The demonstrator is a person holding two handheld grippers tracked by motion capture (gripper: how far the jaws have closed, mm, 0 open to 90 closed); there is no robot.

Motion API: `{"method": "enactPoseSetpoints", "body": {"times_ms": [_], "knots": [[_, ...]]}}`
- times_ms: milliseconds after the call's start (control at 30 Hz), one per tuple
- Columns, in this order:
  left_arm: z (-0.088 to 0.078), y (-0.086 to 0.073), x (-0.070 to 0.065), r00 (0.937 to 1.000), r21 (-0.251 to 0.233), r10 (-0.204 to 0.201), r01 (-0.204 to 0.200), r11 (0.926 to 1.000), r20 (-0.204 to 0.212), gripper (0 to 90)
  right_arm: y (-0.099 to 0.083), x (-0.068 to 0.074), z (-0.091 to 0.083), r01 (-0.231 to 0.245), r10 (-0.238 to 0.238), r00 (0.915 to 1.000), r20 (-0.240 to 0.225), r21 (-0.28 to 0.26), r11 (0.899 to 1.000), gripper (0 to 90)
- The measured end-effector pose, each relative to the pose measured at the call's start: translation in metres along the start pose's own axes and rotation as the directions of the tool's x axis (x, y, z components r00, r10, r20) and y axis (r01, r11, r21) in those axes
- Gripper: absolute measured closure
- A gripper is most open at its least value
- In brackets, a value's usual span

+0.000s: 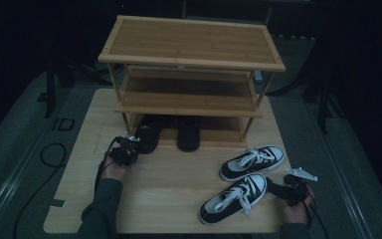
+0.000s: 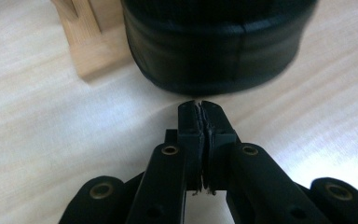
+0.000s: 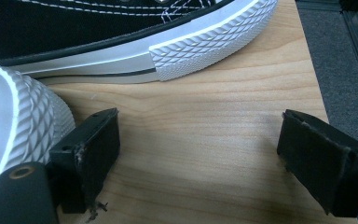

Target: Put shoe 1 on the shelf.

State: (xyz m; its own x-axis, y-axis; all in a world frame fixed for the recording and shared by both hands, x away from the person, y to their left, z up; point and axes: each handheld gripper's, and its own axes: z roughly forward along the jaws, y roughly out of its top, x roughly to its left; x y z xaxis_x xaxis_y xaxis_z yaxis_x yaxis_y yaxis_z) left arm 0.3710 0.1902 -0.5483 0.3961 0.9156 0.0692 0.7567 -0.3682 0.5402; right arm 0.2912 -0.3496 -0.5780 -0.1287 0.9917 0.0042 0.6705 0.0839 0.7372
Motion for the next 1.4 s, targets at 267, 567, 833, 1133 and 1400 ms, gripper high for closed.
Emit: {"method": "enactPoseSetpoints", "body": {"times_ms": [267, 567, 833, 1133, 1400], "knots": [[0.000, 0.007, -0.016, 0.9954, -0.021, 0.090, -0.090, 0.9958, 0.033, 87.5, 0.000, 0.000, 0.000, 0.000, 0.000, 1.0000, 0.000, 0.001, 1.000, 12.9], [0.009, 0.023, -0.041, 0.9887, -0.013, 0.132, -0.131, 0.9913, 0.071, 87.5, 0.000, 0.000, 0.000, 0.000, 0.000, 1.0000, 0.000, 0.001, 1.000, 12.9], [0.016, 0.036, -0.057, 0.9827, -0.006, 0.165, -0.165, 0.9862, 0.083, 87.9, 0.000, 0.000, 0.000, 0.000, 0.000, 1.0000, 0.000, 0.001, 1.000, 12.9], [0.010, 0.036, -0.055, 0.9793, -0.027, 0.174, -0.173, 0.9846, 0.103, 87.5, 0.000, 0.000, 0.000, -0.001, 0.001, 1.0000, -0.001, 0.001, 1.000, 12.9], [-0.003, 0.033, -0.033, 0.9912, -0.053, 0.120, -0.117, 0.9917, 0.056, 88.0, 0.000, 0.000, 0.000, -0.001, 0.001, 1.0000, -0.001, 0.001, 1.000, 12.9]]}}
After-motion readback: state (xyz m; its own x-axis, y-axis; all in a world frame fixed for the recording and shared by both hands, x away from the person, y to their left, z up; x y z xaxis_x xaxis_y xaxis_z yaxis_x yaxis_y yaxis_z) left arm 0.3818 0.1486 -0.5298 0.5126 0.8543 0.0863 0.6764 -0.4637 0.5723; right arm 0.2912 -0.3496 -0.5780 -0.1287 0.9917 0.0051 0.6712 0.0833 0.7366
